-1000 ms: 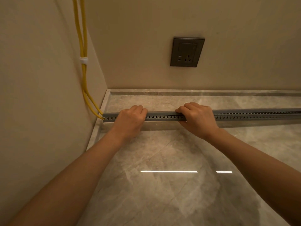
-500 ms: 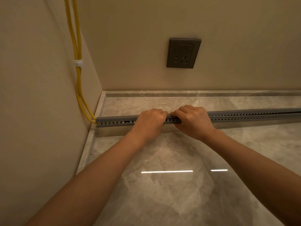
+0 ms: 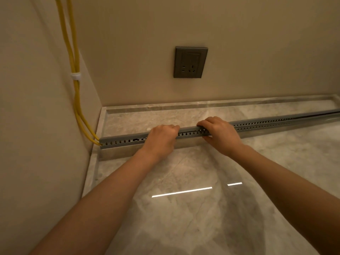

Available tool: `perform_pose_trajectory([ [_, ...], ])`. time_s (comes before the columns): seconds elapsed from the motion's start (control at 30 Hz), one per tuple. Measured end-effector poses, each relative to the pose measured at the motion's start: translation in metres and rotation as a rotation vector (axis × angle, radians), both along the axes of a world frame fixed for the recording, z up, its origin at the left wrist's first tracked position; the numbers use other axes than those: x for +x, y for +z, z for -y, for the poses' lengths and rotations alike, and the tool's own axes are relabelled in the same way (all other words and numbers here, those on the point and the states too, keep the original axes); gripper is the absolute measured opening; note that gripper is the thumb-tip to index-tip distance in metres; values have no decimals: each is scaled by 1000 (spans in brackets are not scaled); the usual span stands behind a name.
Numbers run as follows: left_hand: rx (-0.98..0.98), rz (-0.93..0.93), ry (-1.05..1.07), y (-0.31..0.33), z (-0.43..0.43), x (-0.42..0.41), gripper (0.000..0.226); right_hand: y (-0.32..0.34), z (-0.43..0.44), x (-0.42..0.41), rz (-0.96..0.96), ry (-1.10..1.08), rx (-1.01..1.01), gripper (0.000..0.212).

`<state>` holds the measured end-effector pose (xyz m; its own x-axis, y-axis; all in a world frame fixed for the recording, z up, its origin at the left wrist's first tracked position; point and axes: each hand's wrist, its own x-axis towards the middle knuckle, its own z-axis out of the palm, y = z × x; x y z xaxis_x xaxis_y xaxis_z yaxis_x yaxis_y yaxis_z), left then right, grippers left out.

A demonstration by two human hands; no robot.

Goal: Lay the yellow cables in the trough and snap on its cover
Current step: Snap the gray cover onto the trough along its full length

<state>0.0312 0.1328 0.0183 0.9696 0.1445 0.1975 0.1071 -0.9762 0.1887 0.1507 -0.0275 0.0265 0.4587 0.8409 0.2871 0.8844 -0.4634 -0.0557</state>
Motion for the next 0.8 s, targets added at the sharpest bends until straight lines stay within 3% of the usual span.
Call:
perform_pose_trajectory([
  [0.33, 14, -34, -22, 2, 0, 0, 25, 0, 4, 9, 18, 89, 31, 24],
  [0.53, 43, -112, 88, 8, 11, 3, 27, 0, 8, 24, 96, 209, 114, 20],
  [0.8, 178, -173, 362, 13, 43, 22, 28, -3, 4, 51, 44, 378, 194, 14],
])
